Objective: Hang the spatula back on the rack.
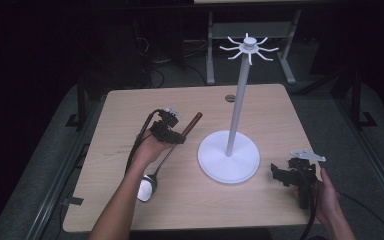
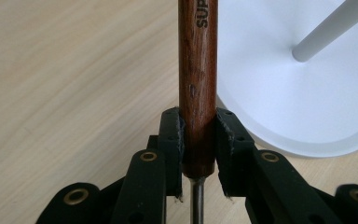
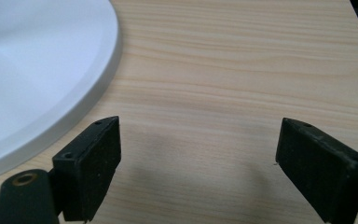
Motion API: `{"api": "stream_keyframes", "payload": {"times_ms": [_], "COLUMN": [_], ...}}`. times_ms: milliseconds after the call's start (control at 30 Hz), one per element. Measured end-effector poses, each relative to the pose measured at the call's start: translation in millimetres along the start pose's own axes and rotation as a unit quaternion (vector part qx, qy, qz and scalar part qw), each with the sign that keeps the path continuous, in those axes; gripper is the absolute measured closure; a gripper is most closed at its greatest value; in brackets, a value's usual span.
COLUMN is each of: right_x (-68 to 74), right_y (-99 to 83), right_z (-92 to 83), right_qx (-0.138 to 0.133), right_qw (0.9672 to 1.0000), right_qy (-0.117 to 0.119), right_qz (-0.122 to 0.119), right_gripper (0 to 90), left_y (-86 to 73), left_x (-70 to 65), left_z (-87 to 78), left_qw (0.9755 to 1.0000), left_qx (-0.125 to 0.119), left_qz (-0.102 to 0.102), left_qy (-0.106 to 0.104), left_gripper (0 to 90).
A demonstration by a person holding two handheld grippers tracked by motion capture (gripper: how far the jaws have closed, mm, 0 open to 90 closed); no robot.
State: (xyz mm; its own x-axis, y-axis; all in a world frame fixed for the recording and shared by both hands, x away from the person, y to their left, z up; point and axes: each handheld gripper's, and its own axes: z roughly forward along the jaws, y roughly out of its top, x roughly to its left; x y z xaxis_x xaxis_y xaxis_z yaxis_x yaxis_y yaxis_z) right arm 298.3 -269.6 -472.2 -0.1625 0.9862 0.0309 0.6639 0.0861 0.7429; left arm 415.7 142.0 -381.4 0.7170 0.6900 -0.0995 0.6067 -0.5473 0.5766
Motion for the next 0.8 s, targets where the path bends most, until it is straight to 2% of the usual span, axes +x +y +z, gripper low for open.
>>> {"api": "stream_keyframes", "payload": {"times_ms": [200, 333, 500, 567, 600, 800], "right_x": [1.6, 1.2, 0.4, 0.0, 0.1, 0.7], "right_y": [0.0, -0.1, -0.5, -0.5, -0.3, -0.3], "right_z": [-0.5, -0.3, -0.5, -0.5, -0.3, -0.2], "right_qx": [-0.001, -0.001, 0.001, 0.0, 0.001, 0.001], "right_qw": [1.0, 1.0, 1.0, 1.0, 1.0, 1.0], "right_qy": [0.005, 0.004, -0.003, -0.003, -0.005, -0.005], "right_qz": [-0.002, -0.001, 0.0, 0.0, 0.001, -0.001], "right_gripper": [13.4, 13.4, 13.4, 13.3, 13.4, 13.4], "left_y": [-6.6, -9.1, -12.5, -14.0, -14.6, -18.3], "left_x": [0.8, 0.3, 0.5, 0.2, -0.3, -0.7], "left_z": [-18.4, -30.7, -46.8, -53.4, -55.8, -73.4], "left_qw": [0.9991, 0.9971, 0.9911, 0.9881, 0.9874, 0.978], "left_qx": [-0.041, -0.073, -0.125, -0.146, -0.15, -0.2], "left_qz": [-0.002, 0.002, 0.012, 0.019, 0.018, 0.027], "left_qy": [-0.009, -0.021, -0.042, -0.045, -0.046, -0.053], "left_gripper": [73.9, 73.9, 73.9, 73.9, 73.9, 73.9]}}
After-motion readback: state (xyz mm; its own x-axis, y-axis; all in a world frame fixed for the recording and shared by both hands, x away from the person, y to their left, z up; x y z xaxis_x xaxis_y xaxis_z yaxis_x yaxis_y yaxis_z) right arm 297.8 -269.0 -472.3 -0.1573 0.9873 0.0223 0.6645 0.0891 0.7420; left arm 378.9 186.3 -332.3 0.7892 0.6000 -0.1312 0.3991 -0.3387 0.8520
